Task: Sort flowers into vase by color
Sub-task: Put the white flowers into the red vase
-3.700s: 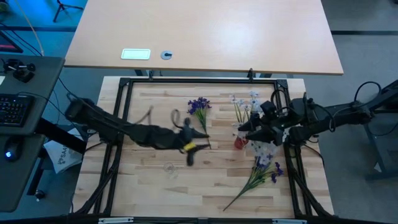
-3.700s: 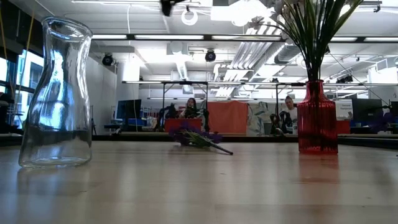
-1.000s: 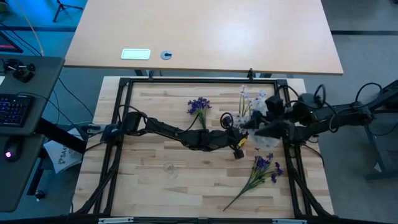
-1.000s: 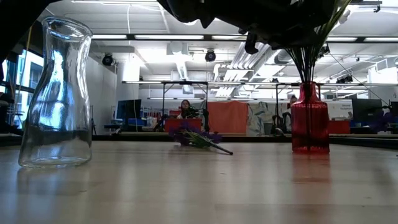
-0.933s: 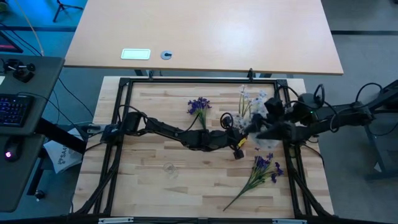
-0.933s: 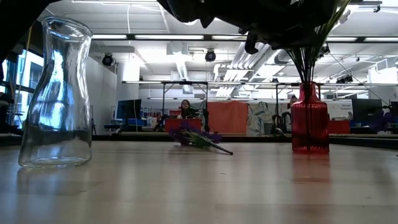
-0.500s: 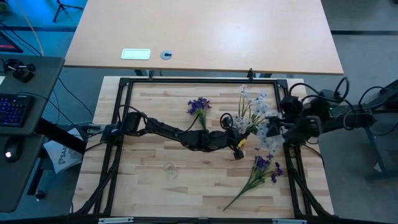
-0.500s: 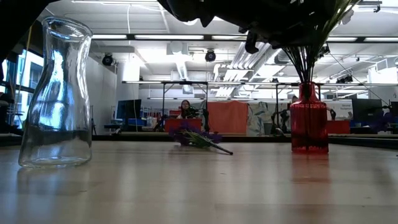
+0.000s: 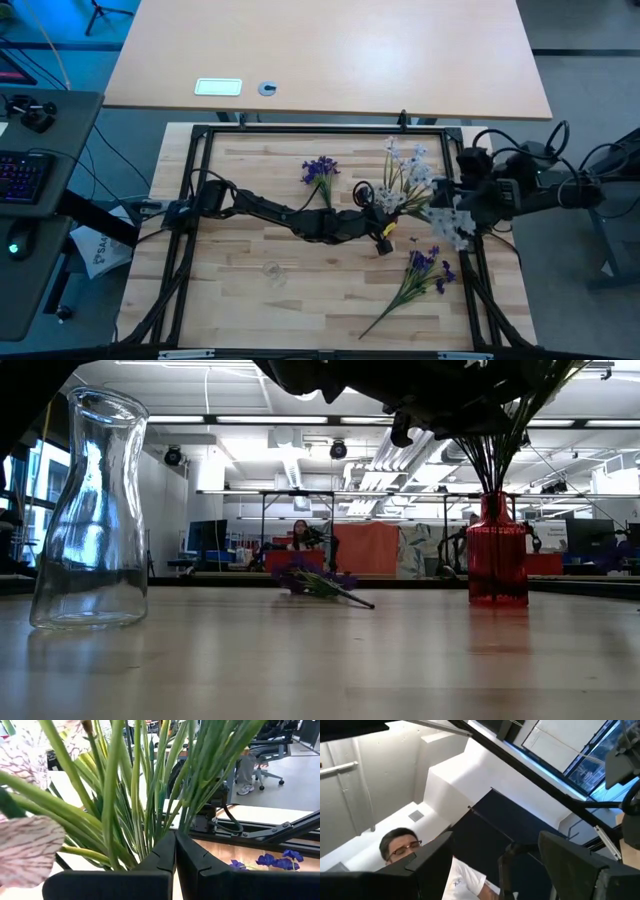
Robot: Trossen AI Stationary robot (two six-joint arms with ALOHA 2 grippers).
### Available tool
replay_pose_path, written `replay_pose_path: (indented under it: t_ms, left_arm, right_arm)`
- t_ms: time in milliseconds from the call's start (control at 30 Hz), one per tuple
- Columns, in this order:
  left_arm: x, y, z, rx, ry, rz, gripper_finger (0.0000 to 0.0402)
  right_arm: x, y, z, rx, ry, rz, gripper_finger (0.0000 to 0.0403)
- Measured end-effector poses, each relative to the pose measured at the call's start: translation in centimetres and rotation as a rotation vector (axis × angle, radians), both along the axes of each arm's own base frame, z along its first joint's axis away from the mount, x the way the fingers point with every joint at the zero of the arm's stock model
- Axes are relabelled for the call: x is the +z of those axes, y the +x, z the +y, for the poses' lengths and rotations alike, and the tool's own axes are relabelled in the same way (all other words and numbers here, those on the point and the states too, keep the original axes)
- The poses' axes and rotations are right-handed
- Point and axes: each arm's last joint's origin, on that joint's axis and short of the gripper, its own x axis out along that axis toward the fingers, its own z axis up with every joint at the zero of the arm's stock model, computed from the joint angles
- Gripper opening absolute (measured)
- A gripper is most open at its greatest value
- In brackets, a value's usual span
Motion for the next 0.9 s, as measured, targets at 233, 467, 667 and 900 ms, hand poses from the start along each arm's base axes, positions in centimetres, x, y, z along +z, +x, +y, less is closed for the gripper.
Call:
replay_pose_path:
  t_ms: [233, 467, 667, 900]
  left_arm:
    - [1.9, -0.5, -0.1, -0.022, 0.015, -0.021, 0.0]
    - [6.1, -2.1, -0.9, -0.094, 0.033, -0.061, 0.001]
    - [10.1, -3.4, -1.5, -0.206, -0.078, -0.215, 0.0063]
    - [10.4, -2.9, 0.3, -0.232, -0.145, -0.268, 0.0155]
  right_arm:
    - [-0.1, 0.0, 0.0, -0.012, -0.025, -0.007, 0.0287]
    - [-0.1, 0.0, 0.0, -0.013, -0.03, -0.004, 0.0287]
    - [-0.3, 0.5, 0.0, -0.014, -0.032, 0.019, 0.0287]
    - [-0.9, 1.9, 0.1, -0.007, -0.039, 0.068, 0.0287]
